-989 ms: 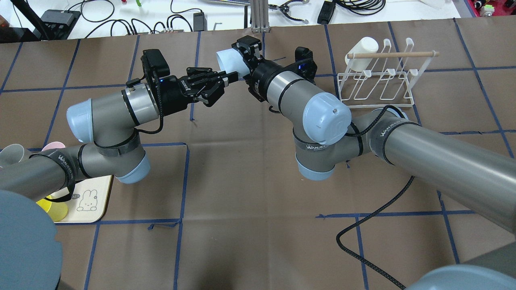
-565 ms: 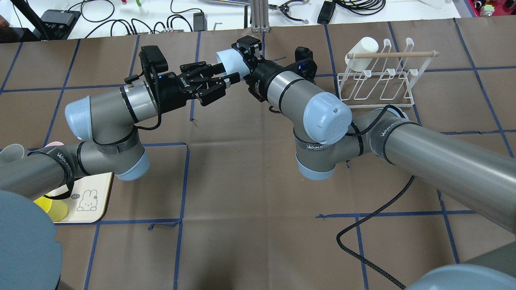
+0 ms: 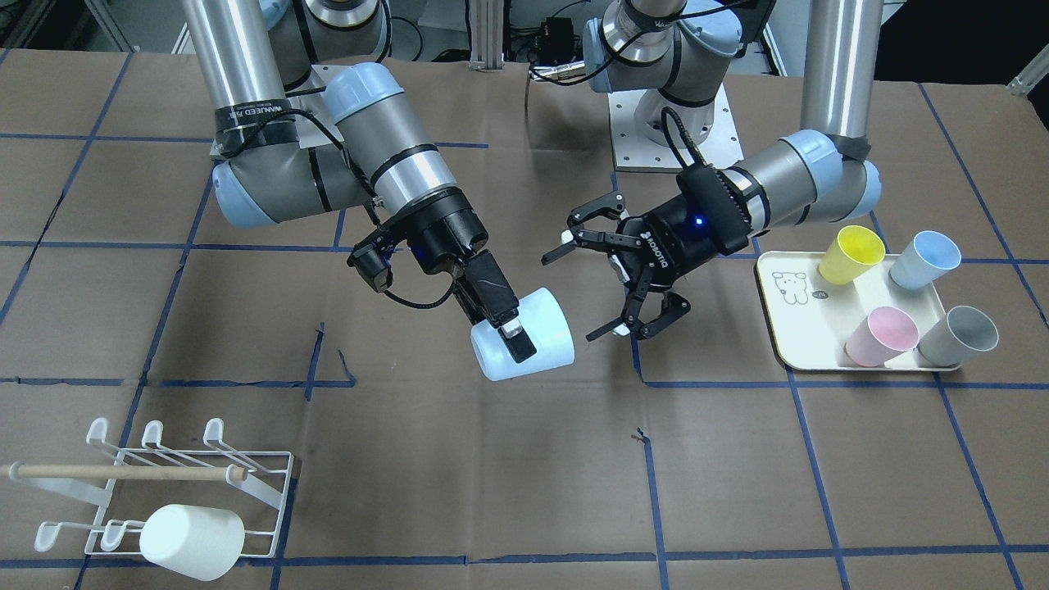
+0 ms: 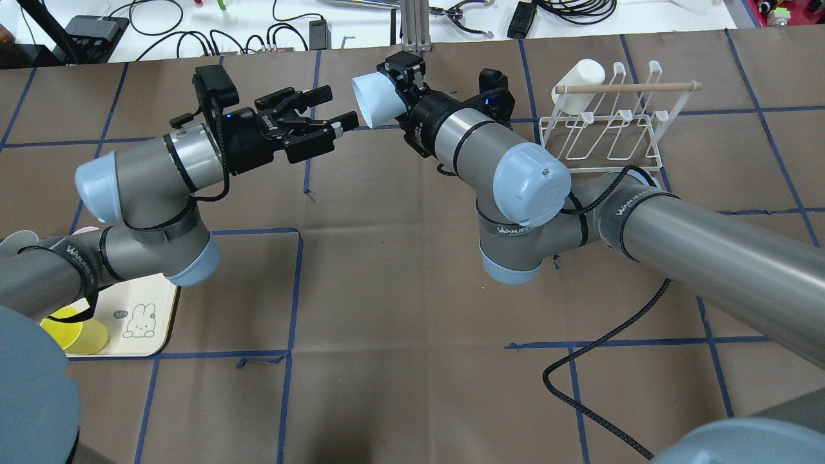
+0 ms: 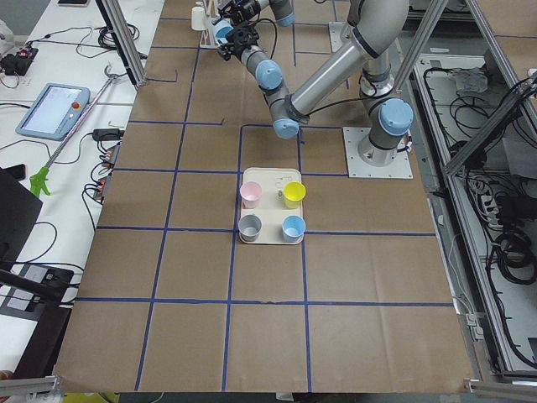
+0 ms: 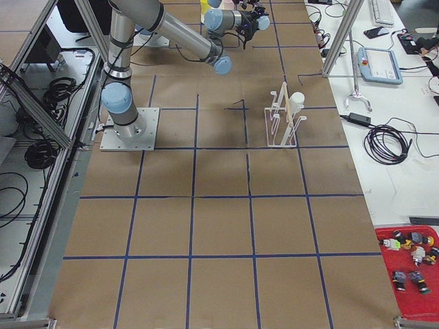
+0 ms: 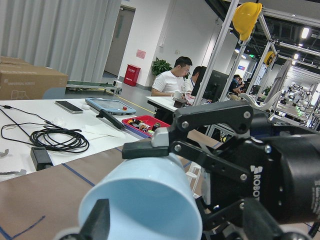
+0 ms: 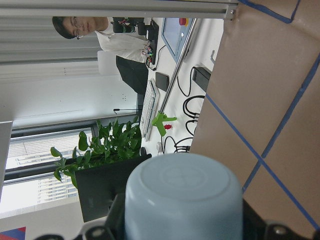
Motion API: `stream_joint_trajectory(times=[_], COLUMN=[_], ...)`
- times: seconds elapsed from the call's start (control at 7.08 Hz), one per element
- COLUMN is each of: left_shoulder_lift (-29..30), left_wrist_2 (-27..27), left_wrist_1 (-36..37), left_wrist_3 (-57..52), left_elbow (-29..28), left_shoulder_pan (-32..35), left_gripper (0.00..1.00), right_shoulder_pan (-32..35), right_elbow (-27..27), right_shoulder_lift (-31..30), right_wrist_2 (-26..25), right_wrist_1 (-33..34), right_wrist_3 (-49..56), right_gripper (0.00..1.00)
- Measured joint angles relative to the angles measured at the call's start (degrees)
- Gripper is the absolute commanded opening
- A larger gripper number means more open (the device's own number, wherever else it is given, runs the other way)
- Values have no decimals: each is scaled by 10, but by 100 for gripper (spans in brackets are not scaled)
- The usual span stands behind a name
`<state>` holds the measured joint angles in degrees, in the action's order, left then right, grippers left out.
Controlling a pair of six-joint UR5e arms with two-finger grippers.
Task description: Transfer IKEA cup to right arm and place on rack
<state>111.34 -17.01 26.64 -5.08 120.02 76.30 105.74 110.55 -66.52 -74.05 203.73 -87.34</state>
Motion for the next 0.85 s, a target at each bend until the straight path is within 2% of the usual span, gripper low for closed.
stream_joint_trajectory(times=[0.14,0.42,0.56,0.71,0.85], left_shoulder_lift=[2,10,14,17,14], left_wrist_2=[32,45,20,-31,-112], left_wrist_1=[1,-4,-22,-55,-105], left_wrist_3=[0,1,5,8,9], left_elbow=[0,-10,-27,-44,-59], left_shoulder_pan=[-31,-54,-56,-51,-35], left_gripper=[97,98,98,98,98], right_shoulder_pan=[-21,-86,-122,-149,-169], right_elbow=[0,-2,-3,-3,-4], right_shoulder_lift=[-1,-2,-5,-7,-9], right_wrist_2=[2,27,41,48,49], right_wrist_1=[1,3,4,5,6], right_wrist_3=[28,143,259,387,507], right_gripper=[44,40,36,28,28])
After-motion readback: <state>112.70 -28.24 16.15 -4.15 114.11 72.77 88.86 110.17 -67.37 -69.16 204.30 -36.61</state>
